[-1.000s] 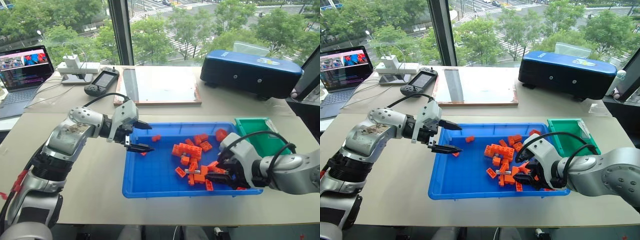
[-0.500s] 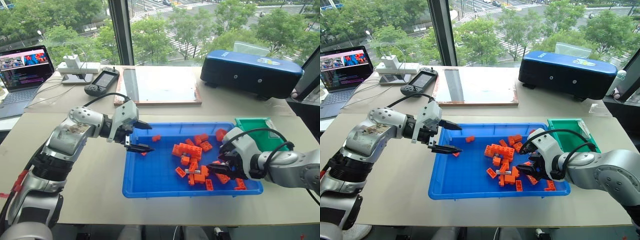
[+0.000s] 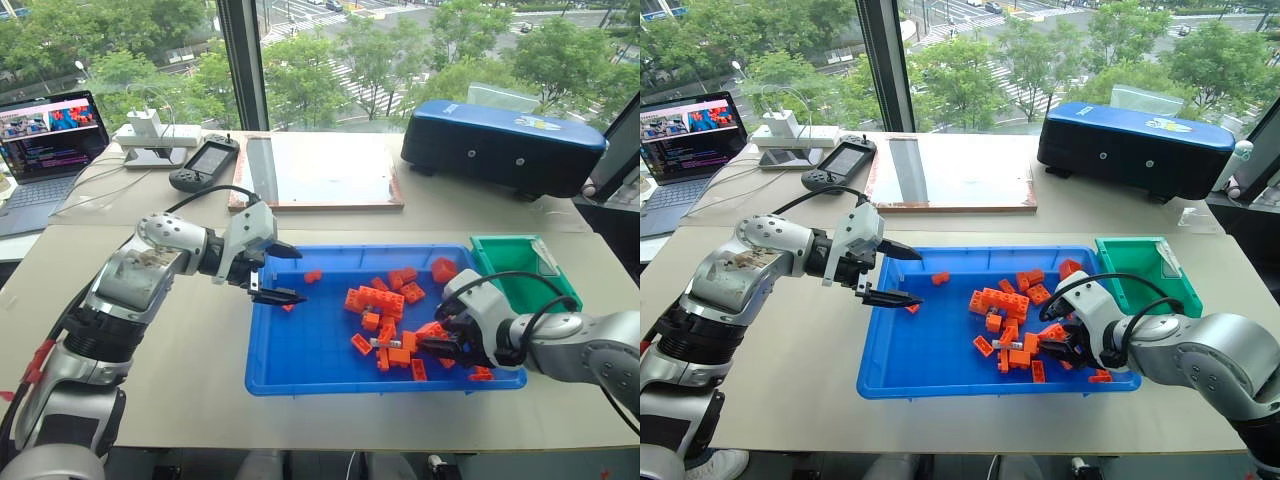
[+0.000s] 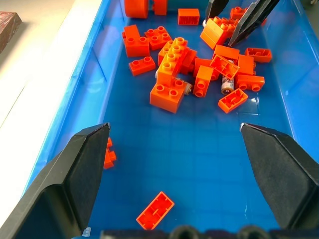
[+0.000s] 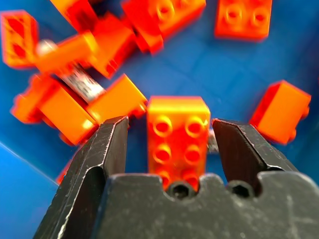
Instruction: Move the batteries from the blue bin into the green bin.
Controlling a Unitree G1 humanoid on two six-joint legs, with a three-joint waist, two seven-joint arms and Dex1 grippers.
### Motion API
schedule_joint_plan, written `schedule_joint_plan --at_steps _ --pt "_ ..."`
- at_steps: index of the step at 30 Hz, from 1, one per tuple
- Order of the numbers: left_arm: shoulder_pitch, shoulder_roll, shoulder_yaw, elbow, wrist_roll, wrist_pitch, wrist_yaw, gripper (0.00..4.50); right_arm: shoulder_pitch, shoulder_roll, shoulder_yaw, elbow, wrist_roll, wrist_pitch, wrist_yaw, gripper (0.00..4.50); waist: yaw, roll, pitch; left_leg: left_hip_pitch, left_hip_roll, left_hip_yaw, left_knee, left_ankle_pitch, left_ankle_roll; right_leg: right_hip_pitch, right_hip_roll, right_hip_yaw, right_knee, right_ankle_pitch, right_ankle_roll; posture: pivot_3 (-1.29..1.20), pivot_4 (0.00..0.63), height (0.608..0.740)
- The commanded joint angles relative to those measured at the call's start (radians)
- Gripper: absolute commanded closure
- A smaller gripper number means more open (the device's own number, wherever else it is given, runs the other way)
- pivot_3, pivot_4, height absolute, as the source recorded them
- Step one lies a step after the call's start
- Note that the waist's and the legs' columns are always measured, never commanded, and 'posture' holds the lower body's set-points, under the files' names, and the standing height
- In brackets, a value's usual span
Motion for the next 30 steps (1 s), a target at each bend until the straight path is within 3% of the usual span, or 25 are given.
schedule_joint_plan --at_steps 1,2,3,11,16,18,26,28,30 --pt "-0.008 0.010 0.007 -0.021 0.005 -0.013 -0.002 0.00 -0.006 0.026 -0.053 -0.021 -0.038 -0.007 0.020 2.71 -0.001 0.000 0.000 0.000 0.000 0.000 0.000 0.000 0.000 0.000 0.000 0.000 0.000 0.000 0.000 0.00 0.150 0.732" --pt "-0.008 0.010 0.008 -0.022 0.005 -0.013 -0.002 0.00 -0.010 0.032 -0.070 -0.022 -0.042 -0.007 0.024 3.04 -0.001 0.000 0.000 0.000 0.000 0.000 0.000 0.000 0.000 0.000 0.000 0.000 0.000 0.000 0.000 0.00 0.150 0.732" --pt "-0.007 0.009 0.009 -0.022 0.006 -0.012 -0.002 0.00 -0.016 0.028 -0.082 -0.027 -0.044 -0.005 0.038 3.09 -0.002 0.000 0.000 0.000 0.000 0.000 0.000 0.000 0.000 0.000 0.000 0.000 0.000 0.000 0.000 0.00 0.150 0.732" --pt "0.012 0.021 0.016 -0.054 -0.017 0.014 -0.025 0.00 -0.137 -0.039 -0.165 -0.023 -0.037 0.043 0.158 3.10 -0.002 0.000 0.000 0.000 0.000 0.000 0.000 0.000 0.000 0.000 0.000 0.000 0.000 0.000 0.000 0.00 0.150 0.732" --pt "0.010 0.016 0.018 -0.051 -0.012 0.010 -0.010 0.00 -0.252 0.002 -0.040 0.054 -0.256 -0.085 0.163 3.10 -0.004 0.000 0.000 0.001 0.000 0.000 0.000 0.000 0.000 0.000 0.000 0.000 0.001 0.000 0.000 0.00 0.150 0.732" --pt "0.017 0.018 0.019 -0.061 -0.013 0.011 -0.008 0.00 -0.265 -0.010 0.063 0.110 -0.476 -0.237 0.120 3.10 -0.003 0.000 0.000 0.001 -0.001 0.000 0.000 0.000 0.000 -0.001 0.000 0.000 0.001 0.000 0.000 0.00 0.150 0.732" --pt "0.044 0.044 0.032 -0.084 -0.012 0.007 0.004 0.00 -0.281 0.114 0.028 0.260 -0.493 -0.289 0.288 3.10 -0.003 0.000 0.000 0.000 -0.001 0.000 0.000 0.000 0.000 -0.001 0.000 0.000 0.005 0.000 0.000 0.00 0.150 0.732" --pt "0.047 0.044 0.030 -0.088 -0.011 0.005 0.007 0.00 -0.280 0.146 0.018 0.277 -0.507 -0.296 0.297 2.09 -0.004 0.000 0.000 0.000 -0.001 0.000 0.000 0.000 0.000 -0.001 0.000 0.000 0.005 0.000 0.000 0.00 0.150 0.732" --pt "0.045 0.041 0.029 -0.087 -0.011 0.003 0.010 0.00 -0.270 0.155 0.011 0.270 -0.521 -0.298 0.314 1.53 -0.004 0.000 0.000 0.000 -0.001 0.000 0.000 0.000 0.000 -0.001 0.000 0.000 0.005 0.000 0.000 0.00 0.150 0.732"
